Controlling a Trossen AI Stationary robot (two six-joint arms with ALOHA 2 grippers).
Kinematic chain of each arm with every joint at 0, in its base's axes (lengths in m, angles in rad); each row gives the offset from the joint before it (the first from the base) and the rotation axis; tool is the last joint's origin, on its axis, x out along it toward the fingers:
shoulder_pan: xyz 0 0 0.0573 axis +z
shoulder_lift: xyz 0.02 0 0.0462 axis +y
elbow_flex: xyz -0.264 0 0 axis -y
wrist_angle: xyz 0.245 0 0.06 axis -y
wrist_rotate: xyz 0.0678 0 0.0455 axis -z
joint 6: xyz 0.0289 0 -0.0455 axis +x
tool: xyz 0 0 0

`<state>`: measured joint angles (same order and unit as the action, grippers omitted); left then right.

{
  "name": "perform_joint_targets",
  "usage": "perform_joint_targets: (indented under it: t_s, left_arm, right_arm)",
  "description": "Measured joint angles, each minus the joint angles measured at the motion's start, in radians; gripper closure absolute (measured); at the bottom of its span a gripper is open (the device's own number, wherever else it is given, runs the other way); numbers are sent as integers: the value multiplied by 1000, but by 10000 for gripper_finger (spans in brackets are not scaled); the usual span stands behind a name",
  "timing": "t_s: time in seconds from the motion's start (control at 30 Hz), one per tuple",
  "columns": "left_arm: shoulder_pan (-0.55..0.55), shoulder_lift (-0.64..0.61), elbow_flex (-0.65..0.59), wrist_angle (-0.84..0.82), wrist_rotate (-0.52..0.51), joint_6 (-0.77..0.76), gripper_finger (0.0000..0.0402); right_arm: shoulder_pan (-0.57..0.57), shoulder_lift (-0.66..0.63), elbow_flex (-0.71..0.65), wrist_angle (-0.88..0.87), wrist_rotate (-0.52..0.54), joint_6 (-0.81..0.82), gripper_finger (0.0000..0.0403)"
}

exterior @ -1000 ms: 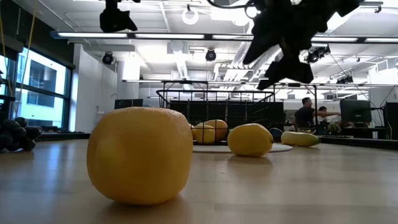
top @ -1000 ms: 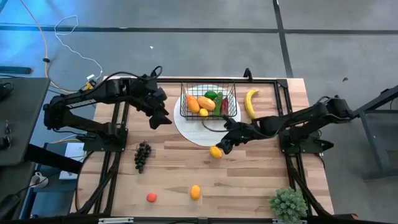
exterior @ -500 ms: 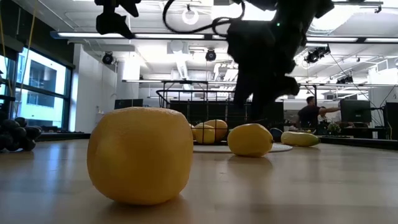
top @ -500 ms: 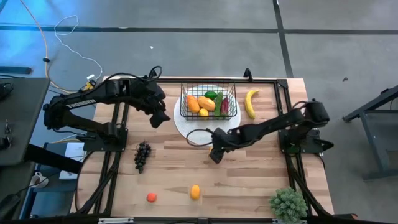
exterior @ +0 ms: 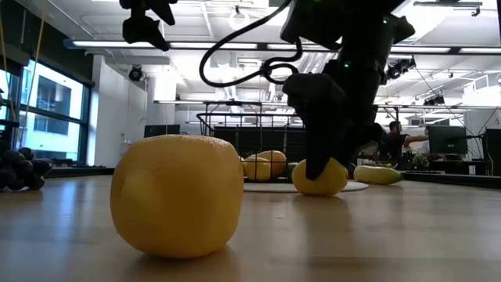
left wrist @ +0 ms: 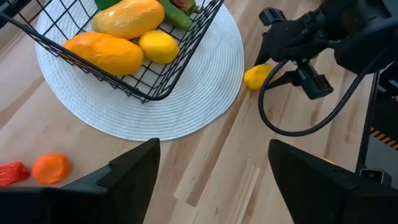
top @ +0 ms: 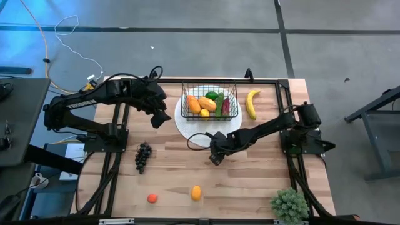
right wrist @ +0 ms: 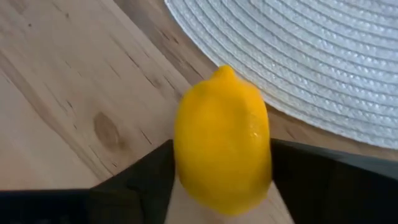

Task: Build produce basket
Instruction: Put the top yellow lemon into the black wire basket

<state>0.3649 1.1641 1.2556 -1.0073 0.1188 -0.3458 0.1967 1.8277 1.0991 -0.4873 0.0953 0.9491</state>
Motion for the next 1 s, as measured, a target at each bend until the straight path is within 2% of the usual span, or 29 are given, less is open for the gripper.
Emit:
perform_joint_targets:
  t_s: [0.13,0.17,0.4,0.6,0.8,1.0]
  left_arm:
    - [0,0,0,0,0,1,115]
    - [0,0,0,-1,0,1,115]
    - [0,0,0,1,0,2,115]
    - [0,1,0,7,0,2,115]
    - [1,1,0,20,0,17,115]
    - [1,1,0,42,0,17,115]
  right_arm:
    - [0,-11,0,26,-22,15,282]
    - [0,-18,0,34,-26,15,290]
    - [-26,-129,0,106,-33,21,290]
    - [-77,-253,0,114,33,28,281]
    - [-145,-373,0,168,112,-115,288]
    - [-254,-435,1,193,130,-308,286]
